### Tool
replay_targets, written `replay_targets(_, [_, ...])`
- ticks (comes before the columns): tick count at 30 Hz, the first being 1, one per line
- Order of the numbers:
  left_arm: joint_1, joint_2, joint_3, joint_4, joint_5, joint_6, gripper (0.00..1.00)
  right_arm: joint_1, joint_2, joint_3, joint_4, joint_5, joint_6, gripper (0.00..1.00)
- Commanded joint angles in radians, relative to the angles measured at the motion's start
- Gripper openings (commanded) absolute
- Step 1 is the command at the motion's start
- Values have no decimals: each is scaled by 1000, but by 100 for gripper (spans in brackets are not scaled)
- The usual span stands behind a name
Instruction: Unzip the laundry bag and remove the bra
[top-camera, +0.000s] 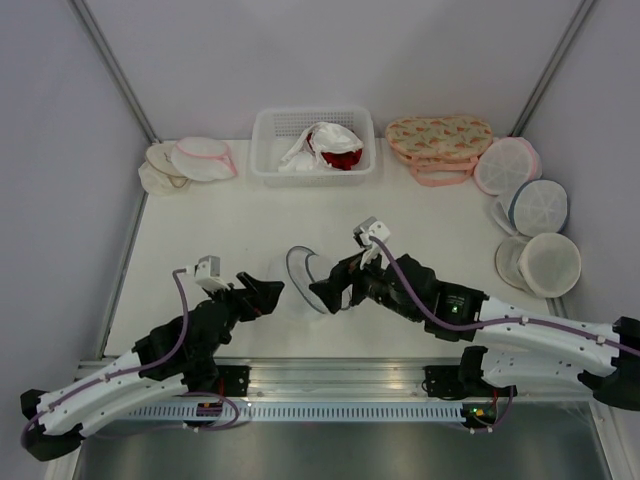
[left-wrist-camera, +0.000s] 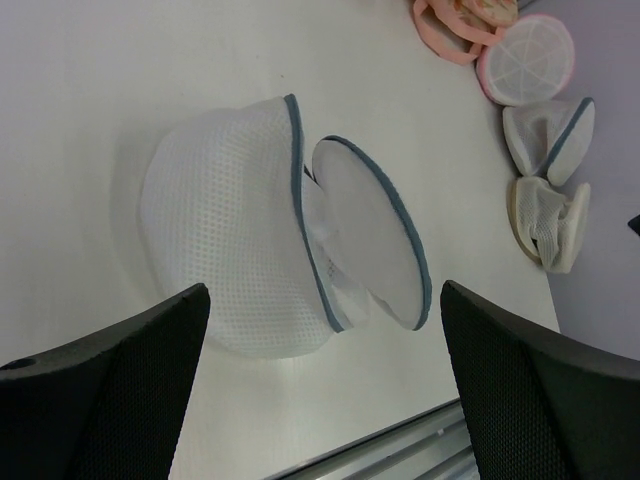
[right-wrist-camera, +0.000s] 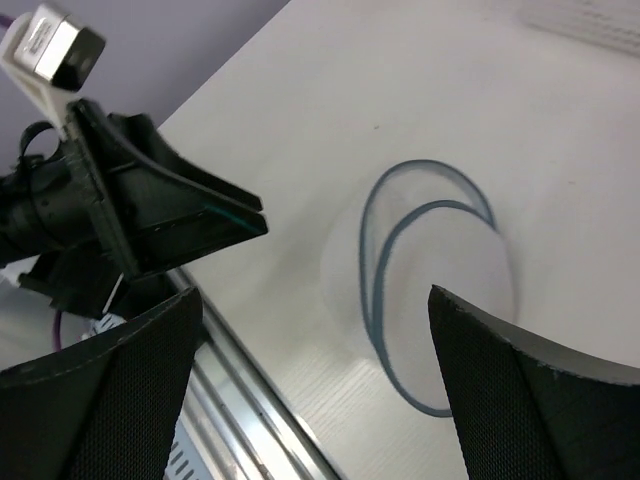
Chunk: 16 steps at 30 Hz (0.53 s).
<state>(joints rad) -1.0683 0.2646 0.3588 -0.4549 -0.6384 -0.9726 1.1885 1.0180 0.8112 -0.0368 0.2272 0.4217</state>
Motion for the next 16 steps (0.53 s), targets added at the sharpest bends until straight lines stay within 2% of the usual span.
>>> replay_targets(1, [-2,38,-14,149,87,124,100,0,-70,39,-152,245,-12,98])
replay_targets(6, [-2,161,-6,239,138,192,100,-1,-122,71,-247,427,18,98])
replay_targets(10, [-2,309,34,255,117,207,100,-1,-172,75,-294,514,38,98])
replay_targets(16, [-2,467,97,297,95,219,100,0,-266,49,-285,483,34,98])
